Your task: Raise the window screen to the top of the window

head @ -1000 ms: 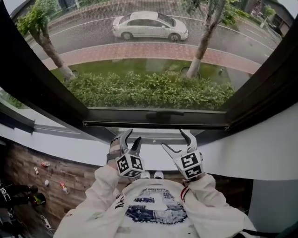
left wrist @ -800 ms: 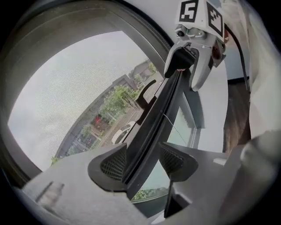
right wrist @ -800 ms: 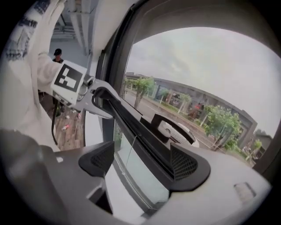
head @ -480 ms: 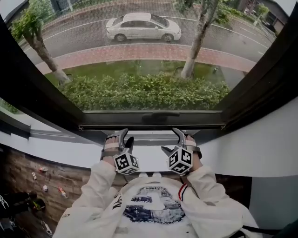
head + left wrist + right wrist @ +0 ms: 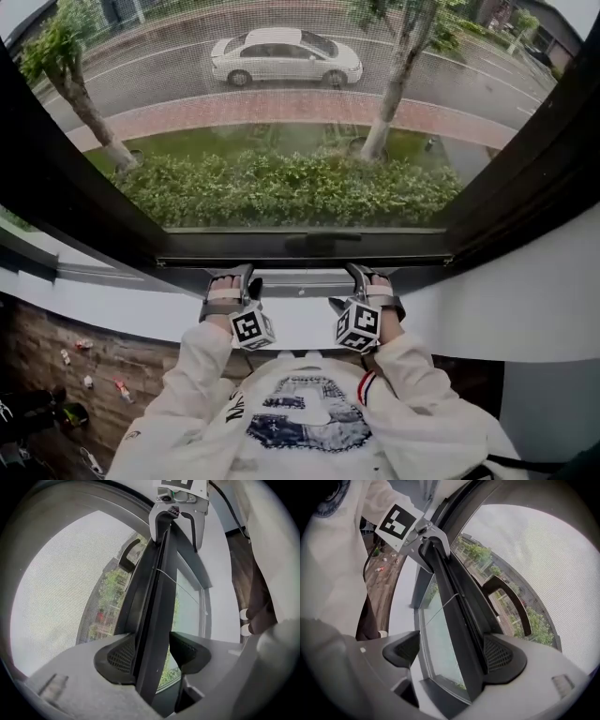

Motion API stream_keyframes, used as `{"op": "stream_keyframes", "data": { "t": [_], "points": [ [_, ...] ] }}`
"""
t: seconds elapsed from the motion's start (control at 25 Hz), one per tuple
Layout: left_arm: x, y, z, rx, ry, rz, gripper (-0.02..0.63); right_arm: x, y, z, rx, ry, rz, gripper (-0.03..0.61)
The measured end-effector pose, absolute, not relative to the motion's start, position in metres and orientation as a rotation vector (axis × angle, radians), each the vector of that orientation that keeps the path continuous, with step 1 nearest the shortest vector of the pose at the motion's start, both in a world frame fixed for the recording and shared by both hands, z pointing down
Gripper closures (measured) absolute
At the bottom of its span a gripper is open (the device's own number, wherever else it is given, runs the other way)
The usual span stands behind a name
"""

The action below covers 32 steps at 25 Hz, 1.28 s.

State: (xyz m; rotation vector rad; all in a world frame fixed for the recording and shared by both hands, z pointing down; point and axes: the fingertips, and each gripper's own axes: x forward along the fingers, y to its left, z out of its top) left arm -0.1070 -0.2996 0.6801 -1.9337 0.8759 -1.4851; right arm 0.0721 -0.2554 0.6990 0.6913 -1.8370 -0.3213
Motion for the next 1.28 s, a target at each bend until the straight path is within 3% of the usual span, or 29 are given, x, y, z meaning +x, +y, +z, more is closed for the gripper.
{"op": "stream_keyframes", "data": {
  "t": [0.24,0.48,1.28],
  "points": [
    [-0.106,-0.301,0.679,-1.933,0.930,-1.447,0.379,0.070,-0.258,0.698,0.738,-1.861,-0.363,0.153],
    [-0.105,-0.304,0.682,-1.930,0.982,-1.426,0.377,0.072,-0.267,0.692,0.842,-1.909,-0.375,0.241],
    [-0.105,-0.294,0.673,-1.946,0.964,-1.454,0.374,0.071,-0.267,0.672,0.981,-1.961,-0.310,0.278]
  ]
}}
